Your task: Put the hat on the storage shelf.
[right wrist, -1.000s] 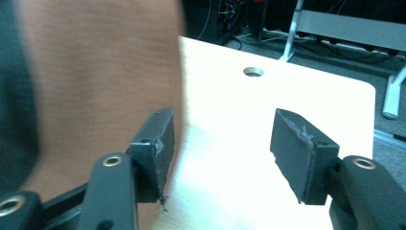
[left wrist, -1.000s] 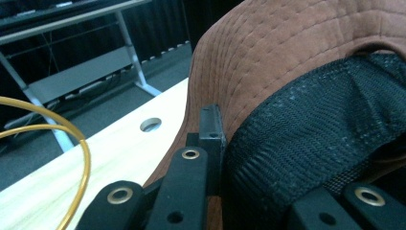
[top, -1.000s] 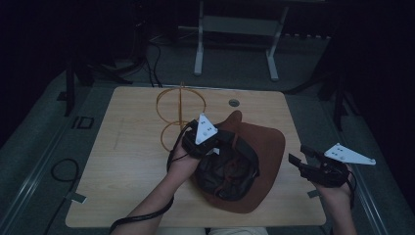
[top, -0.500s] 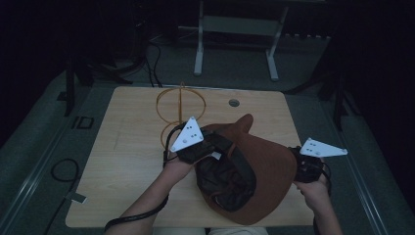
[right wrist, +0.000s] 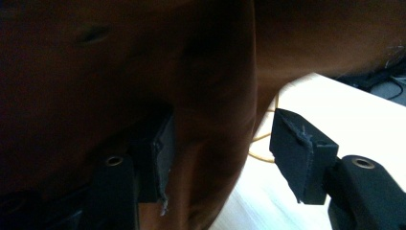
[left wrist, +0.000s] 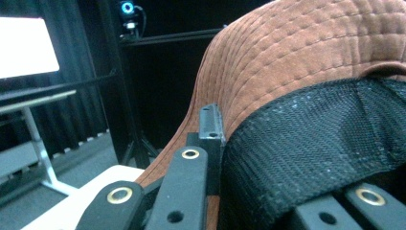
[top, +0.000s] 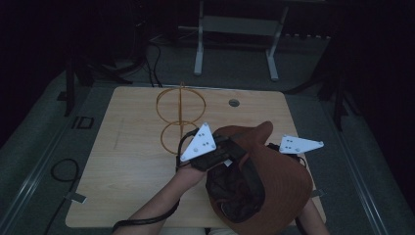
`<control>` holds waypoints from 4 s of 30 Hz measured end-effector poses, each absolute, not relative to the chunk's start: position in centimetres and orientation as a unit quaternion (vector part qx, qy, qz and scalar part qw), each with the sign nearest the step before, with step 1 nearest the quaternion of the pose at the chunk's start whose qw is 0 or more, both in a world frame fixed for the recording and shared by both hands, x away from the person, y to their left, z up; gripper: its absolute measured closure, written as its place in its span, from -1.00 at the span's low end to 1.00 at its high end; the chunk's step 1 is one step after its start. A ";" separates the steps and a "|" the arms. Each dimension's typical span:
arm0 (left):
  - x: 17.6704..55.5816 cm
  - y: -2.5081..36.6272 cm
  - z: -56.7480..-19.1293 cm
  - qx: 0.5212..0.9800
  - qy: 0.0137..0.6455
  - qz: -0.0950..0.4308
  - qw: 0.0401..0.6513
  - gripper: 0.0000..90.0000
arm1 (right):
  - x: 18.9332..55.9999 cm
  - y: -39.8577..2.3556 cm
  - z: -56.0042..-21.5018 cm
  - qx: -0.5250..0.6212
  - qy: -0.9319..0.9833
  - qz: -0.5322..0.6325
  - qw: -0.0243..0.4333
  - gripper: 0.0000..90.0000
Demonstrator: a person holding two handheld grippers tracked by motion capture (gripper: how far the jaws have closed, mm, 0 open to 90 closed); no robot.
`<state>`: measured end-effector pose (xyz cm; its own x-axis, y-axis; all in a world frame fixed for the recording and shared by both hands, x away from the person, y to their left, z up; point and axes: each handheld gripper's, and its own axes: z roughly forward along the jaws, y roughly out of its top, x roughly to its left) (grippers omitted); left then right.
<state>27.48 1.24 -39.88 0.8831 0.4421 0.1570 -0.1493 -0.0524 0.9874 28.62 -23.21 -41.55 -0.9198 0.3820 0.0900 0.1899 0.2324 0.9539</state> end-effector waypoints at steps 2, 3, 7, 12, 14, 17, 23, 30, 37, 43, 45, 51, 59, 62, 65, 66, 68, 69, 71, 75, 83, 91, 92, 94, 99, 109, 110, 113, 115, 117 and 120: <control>27.6 1.1 -39.9 0.690 0.112 0.214 0.682 0.91 | 28.9 -23.0 -41.6 0.181 0.777 0.600 0.064 -0.05; 27.6 1.0 -40.0 0.690 0.113 0.213 0.682 0.91 | 29.0 -22.9 -41.6 0.181 0.774 0.604 0.061 -0.02; 27.7 0.4 -40.2 0.698 0.110 0.215 0.674 0.90 | 29.1 -22.5 -41.6 0.166 0.772 0.612 0.045 0.22; 27.8 0.2 -40.1 0.704 0.108 0.212 0.669 0.88 | 28.9 -22.2 -41.3 0.152 0.777 0.609 0.048 0.77; 27.8 0.3 -39.9 0.707 0.106 0.211 0.667 0.85 | 28.8 -22.4 -41.2 0.152 0.777 0.608 0.053 0.88; 27.8 0.4 -39.7 0.708 0.104 0.208 0.666 0.78 | 28.7 -22.6 -41.3 0.149 0.775 0.612 0.052 0.92; 28.0 0.9 -39.4 0.705 0.114 0.203 0.670 0.28 | 28.5 -23.3 -41.1 0.154 0.769 0.617 0.056 0.94; 28.0 2.4 -39.3 0.716 0.128 0.213 0.653 0.07 | 28.8 -24.5 -40.5 0.167 0.762 0.620 0.076 0.94; 28.2 5.3 -40.6 0.714 0.174 0.210 0.645 0.02 | 29.4 -26.2 -39.7 0.189 0.748 0.627 0.105 0.94; 27.7 7.7 -42.3 0.718 0.200 0.216 0.631 0.00 | 30.5 -27.1 -38.5 0.205 0.738 0.627 0.142 0.93; 27.5 8.7 -43.0 0.721 0.211 0.215 0.623 0.00 | 31.2 -27.4 -38.0 0.214 0.734 0.626 0.154 0.93; 26.6 11.6 -45.9 0.725 0.250 0.216 0.604 -0.22 | 33.8 -27.0 -36.8 0.239 0.722 0.622 0.185 0.93; 25.7 13.9 -49.4 0.735 0.300 0.231 0.562 -0.85 | 37.1 -25.4 -36.0 0.258 0.721 0.611 0.202 0.93; 25.1 14.6 -50.7 0.737 0.313 0.237 0.550 -0.94 | 38.3 -24.6 -35.8 0.266 0.720 0.608 0.204 0.93; 24.0 16.0 -52.5 0.726 0.336 0.239 0.550 -0.94 | 39.5 -23.7 -35.5 0.271 0.720 0.604 0.208 0.93; 23.9 16.3 -52.9 0.725 0.340 0.238 0.550 -0.94 | 39.9 -23.4 -35.4 0.274 0.718 0.604 0.211 0.93; 23.5 16.7 -53.4 0.720 0.349 0.238 0.551 -0.94 | 40.5 -22.9 -35.1 0.276 0.716 0.601 0.223 0.93; 23.3 16.9 -53.8 0.718 0.353 0.236 0.551 -0.94 | 40.7 -22.6 -35.0 0.280 0.715 0.599 0.228 0.93; 22.8 17.5 -54.8 0.712 0.363 0.235 0.553 -0.94 | 41.1 -22.3 -34.8 0.283 0.715 0.596 0.233 0.93; 22.3 18.1 -55.5 0.707 0.374 0.237 0.552 -0.94 | 42.9 -20.4 -34.6 0.290 0.718 0.579 0.256 0.93; 21.9 18.4 -55.5 0.706 0.365 0.251 0.552 -0.94 | 45.8 -14.7 -34.0 0.296 0.725 0.564 0.262 0.93; 21.9 18.9 -55.7 0.704 0.368 0.249 0.554 -0.94 | 46.6 -10.0 -33.6 0.274 0.751 0.552 0.236 0.92; 21.9 19.0 -55.6 0.704 0.370 0.248 0.554 -0.94 | 46.5 -8.9 -33.5 0.265 0.760 0.549 0.226 0.91; 21.9 19.1 -55.6 0.701 0.370 0.247 0.557 -0.94 | 46.4 -8.1 -33.4 0.255 0.766 0.549 0.215 0.90; 22.0 19.2 -55.7 0.700 0.372 0.244 0.559 -0.94 | 46.1 -5.2 -33.5 0.221 0.797 0.525 0.201 0.88; 22.1 19.0 -56.1 0.706 0.370 0.230 0.559 -0.94 | 46.9 -1.8 -34.2 0.213 0.825 0.503 0.144 0.20; 22.1 19.1 -56.1 0.704 0.370 0.228 0.561 -0.94 | 46.9 -1.3 -34.4 0.211 0.829 0.497 0.141 0.09; 22.1 19.2 -56.1 0.702 0.372 0.226 0.564 -0.94 | 46.7 -0.2 -34.7 0.204 0.833 0.489 0.155 -0.20; 22.1 19.2 -56.1 0.701 0.373 0.225 0.565 -0.94 | 46.6 0.4 -34.9 0.196 0.837 0.481 0.171 -0.32; 22.1 19.1 -56.1 0.701 0.372 0.223 0.566 -0.94 | 46.5 1.1 -35.5 0.179 0.844 0.465 0.198 -0.42; 22.1 19.1 -56.1 0.704 0.371 0.222 0.564 -0.94 | 46.6 1.5 -36.1 0.166 0.842 0.464 0.219 -0.48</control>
